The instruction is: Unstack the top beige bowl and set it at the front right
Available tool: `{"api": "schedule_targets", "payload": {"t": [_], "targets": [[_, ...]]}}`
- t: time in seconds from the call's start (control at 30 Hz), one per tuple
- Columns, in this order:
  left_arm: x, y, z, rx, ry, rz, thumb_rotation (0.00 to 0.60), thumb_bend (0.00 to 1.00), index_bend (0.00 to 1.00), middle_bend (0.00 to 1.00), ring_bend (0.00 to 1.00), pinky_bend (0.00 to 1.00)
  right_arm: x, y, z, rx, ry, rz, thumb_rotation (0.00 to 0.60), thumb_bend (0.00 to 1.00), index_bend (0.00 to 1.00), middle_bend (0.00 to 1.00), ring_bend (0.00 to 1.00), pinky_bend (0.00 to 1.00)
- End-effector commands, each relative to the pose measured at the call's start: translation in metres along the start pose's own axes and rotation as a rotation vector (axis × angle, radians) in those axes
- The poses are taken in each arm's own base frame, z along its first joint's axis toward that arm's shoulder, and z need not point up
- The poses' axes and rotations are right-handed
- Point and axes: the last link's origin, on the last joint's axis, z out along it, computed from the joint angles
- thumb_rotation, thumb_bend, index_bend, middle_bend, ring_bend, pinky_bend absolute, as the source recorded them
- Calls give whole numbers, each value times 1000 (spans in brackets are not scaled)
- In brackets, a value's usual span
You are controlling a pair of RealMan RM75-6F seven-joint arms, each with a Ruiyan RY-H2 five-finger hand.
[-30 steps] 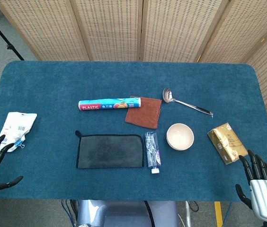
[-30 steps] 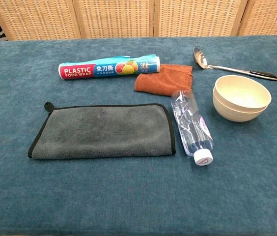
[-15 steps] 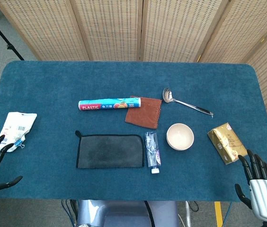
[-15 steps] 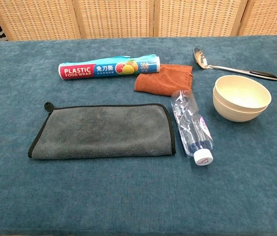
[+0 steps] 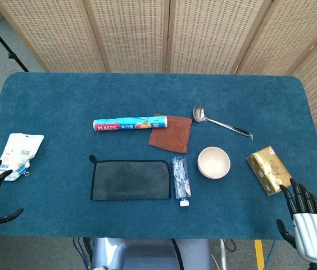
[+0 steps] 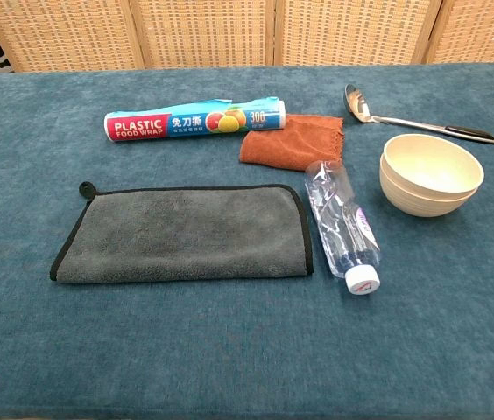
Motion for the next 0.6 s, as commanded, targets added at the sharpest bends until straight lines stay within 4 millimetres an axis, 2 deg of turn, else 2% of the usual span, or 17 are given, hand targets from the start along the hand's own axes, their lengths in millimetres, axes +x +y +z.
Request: {"api": "schedule_targets", "payload": {"t": [0.03, 0.37, 0.6], "targets": [[1, -1, 0, 5, 0, 1, 432, 0, 168, 0, 0, 0, -1, 0, 0, 1, -3, -2, 600, 363, 101, 0, 0, 132], [2, 0, 0, 5, 4, 0, 431, 0, 168, 0, 0, 0, -5, -1, 3, 15, -12, 8, 600, 363, 101, 0, 0, 132], [3, 1, 0, 3, 6, -7, 432, 0, 168, 0, 0, 0, -17, -11, 22, 56, -50, 24, 600, 363, 101, 0, 0, 132]]}}
